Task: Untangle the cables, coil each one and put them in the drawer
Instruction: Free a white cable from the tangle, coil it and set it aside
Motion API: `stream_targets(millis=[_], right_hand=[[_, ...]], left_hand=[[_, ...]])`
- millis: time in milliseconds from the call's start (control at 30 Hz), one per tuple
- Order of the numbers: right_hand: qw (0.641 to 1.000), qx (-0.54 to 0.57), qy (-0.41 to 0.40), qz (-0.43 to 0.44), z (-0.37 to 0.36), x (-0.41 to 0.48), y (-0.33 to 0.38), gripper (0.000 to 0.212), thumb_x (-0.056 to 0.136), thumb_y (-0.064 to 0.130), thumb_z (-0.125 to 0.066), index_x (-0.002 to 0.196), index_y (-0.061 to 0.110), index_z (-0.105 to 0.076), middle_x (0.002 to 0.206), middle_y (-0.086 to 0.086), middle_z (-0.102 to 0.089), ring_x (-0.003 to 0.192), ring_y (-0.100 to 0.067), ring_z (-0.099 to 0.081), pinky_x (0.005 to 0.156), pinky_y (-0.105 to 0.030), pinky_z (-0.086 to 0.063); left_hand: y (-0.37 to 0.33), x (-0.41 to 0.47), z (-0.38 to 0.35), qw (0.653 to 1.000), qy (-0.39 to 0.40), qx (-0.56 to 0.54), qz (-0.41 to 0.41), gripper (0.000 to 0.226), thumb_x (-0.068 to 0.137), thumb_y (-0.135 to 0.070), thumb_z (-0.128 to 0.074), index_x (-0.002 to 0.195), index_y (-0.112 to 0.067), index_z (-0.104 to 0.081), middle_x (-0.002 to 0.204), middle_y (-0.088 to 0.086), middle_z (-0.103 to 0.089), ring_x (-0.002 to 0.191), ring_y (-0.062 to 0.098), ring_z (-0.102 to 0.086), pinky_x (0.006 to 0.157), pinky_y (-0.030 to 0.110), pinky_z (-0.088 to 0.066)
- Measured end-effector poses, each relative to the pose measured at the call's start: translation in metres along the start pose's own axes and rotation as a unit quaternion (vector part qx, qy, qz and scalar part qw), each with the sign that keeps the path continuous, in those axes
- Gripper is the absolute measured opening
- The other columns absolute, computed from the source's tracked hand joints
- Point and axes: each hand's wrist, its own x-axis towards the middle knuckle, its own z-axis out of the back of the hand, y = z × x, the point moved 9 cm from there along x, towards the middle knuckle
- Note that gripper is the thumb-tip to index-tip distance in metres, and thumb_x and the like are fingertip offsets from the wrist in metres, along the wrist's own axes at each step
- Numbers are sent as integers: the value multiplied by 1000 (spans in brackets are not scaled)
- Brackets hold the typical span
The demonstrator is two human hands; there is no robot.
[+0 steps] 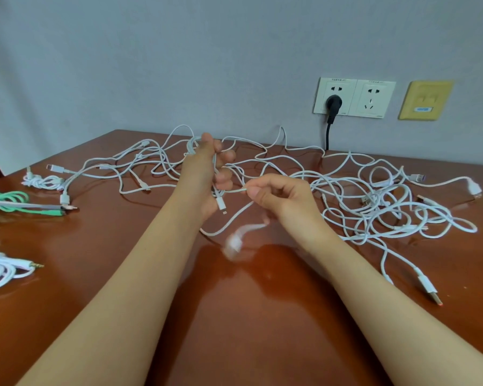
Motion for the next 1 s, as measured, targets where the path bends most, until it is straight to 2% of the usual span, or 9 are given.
stream_targets(millis=[100,233,300,367,467,633,767,833,1000], right_hand=[[999,-34,-7,13,-1,0,1,26,86,-1,-60,69,18,-66,48,10,-39,36,-1,-38,42,-8,-30],[998,-52,-11,23,2,2,0,28,87,1,-60,69,23,-64,56,2,-37,40,0,-38,46,-8,-30],[998,-59,-13,28,2,3,-1,28,86,3,-61,69,25,-65,60,-2,-40,48,0,-39,54,-9,-31],[997,-71,-13,34,1,3,-2,28,86,5,-63,69,27,-66,64,-5,-44,60,-7,-42,63,-18,-34],[995,-93,-16,27,3,4,-3,28,86,10,-63,66,30,-64,61,0,-48,63,-12,-43,64,-24,-35],[997,-76,-21,15,7,5,-4,28,86,13,-57,61,27,-61,50,18,-50,51,2,-41,57,-19,-28],[997,-68,-31,28,11,5,3,33,90,4,-53,63,25,-56,47,22,-50,47,6,-46,50,-9,-30],[996,-76,-34,33,10,4,5,30,87,10,-55,61,26,-56,50,20,-52,49,3,-46,53,-8,-32],[989,-101,-69,77,10,3,11,21,77,25,-52,62,37,-62,71,11,-64,75,-18,-60,77,-38,-48]], left_hand=[[-4,-2,-2,996,-9,80,-41,36,103,-33,-26,73,-16,-37,46,-8,-60,29,5,-44,30,11,-25],[1,-9,-12,993,25,112,-23,38,103,-36,-26,73,-16,-37,53,-4,-67,46,8,-64,40,11,-43],[1,-9,-13,994,29,106,-21,38,103,-35,-26,73,-15,-37,56,-3,-68,51,8,-67,45,13,-48],[1,-7,-12,995,31,88,-19,38,103,-34,-26,72,-14,-37,57,-1,-69,54,10,-68,52,17,-53],[7,-6,-14,997,46,55,7,39,103,-32,-27,72,-12,-38,61,4,-70,58,12,-69,54,22,-56],[12,-6,-16,995,69,60,41,42,103,-33,-24,68,-13,-38,66,4,-72,61,13,-70,54,21,-56],[13,-7,-16,993,73,73,54,43,103,-33,-24,67,-15,-37,65,4,-72,59,13,-70,53,20,-56],[14,-7,-17,992,76,76,60,42,103,-34,-25,67,-15,-37,64,4,-71,58,14,-70,52,21,-56],[14,-8,-15,990,62,110,61,42,101,-37,-30,68,-14,-40,58,6,-69,51,15,-67,47,24,-55]])
